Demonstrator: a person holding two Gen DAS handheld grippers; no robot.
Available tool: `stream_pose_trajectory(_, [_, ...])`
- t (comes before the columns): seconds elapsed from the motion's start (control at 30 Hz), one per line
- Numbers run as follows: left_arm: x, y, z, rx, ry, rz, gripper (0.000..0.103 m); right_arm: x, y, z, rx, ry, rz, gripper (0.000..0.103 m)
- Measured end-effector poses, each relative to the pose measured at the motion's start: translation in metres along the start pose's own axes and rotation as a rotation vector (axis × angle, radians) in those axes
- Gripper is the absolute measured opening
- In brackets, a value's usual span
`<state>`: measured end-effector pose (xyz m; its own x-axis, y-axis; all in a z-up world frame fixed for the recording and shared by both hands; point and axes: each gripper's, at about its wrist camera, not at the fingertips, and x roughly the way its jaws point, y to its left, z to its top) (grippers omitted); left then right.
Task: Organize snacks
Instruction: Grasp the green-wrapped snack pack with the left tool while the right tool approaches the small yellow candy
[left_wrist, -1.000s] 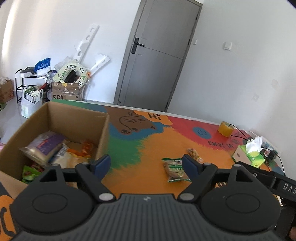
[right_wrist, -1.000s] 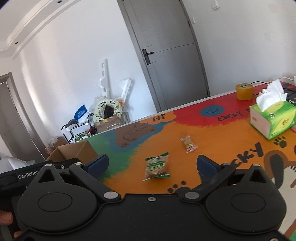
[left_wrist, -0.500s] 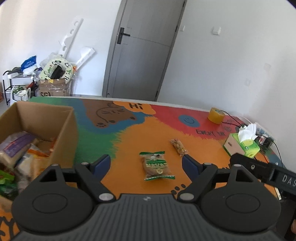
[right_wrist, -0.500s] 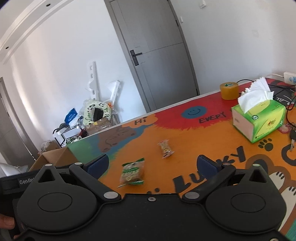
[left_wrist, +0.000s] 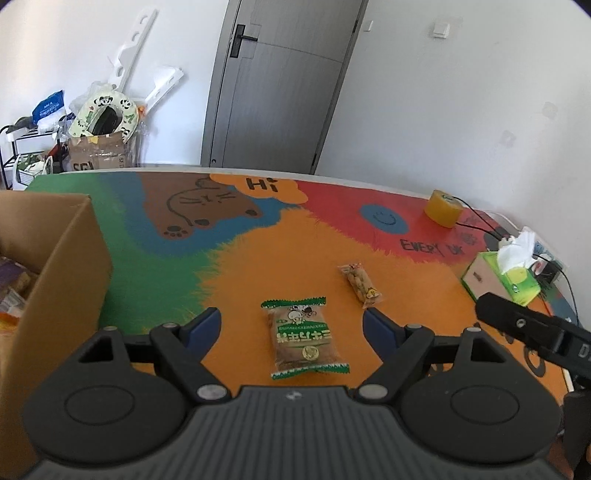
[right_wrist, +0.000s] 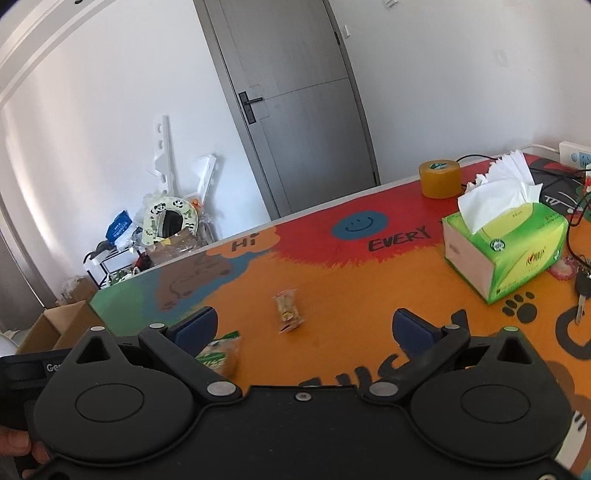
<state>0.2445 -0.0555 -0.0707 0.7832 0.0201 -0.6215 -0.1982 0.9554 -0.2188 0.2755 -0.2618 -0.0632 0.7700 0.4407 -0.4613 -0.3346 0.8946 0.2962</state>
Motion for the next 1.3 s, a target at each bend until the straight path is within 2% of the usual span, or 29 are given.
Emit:
stream_pose_trajectory(0.27, [0.027, -0.007, -0.005, 0.023, 0.037, 0.019, 0.081, 0.022, -0.012, 0.001, -0.002, 0.041, 0.015, 0.096])
stream_pose_trajectory(0.53, [0.045, -0.01, -0.01, 0.032, 0.041, 0.026, 0.078, 0.041, -0.021, 0.002, -0.02, 0.075, 0.009, 0.095])
stream_pose_trajectory(0.63, [0.053, -0.009, -0.012, 0.029, 0.061, 0.037, 0.068, 0.047, -0.021, 0.001, -0.029, 0.087, 0.014, 0.095])
stream_pose_trajectory(0.73, [0.059, -0.006, -0.012, 0.017, 0.078, 0.032, 0.054, 0.052, -0.018, 0.0, -0.036, 0.1, 0.027, 0.095])
stream_pose_trajectory(0.77, [0.059, -0.005, -0.011, 0.014, 0.075, 0.025, 0.046, 0.054, -0.017, 0.0, -0.039, 0.101, 0.034, 0.095])
stream_pose_trajectory(0.83, [0.059, -0.006, -0.009, 0.023, 0.072, 0.008, 0.036, 0.058, -0.013, 0.0, -0.043, 0.111, 0.046, 0.095])
stream_pose_trajectory(0.97, [0.06, -0.005, 0.0, 0.03, 0.071, 0.03, 0.009, 0.068, -0.007, 0.002, -0.044, 0.131, 0.062, 0.094])
stream_pose_trajectory(1.07, [0.064, 0.0, 0.006, 0.02, 0.08, 0.024, 0.002, 0.077, -0.004, 0.007, -0.037, 0.143, 0.068, 0.094])
stream_pose_trajectory(1.3, [0.069, 0.017, 0.014, -0.027, 0.095, 0.033, 0.0, 0.096, 0.009, 0.013, -0.055, 0.18, 0.079, 0.09])
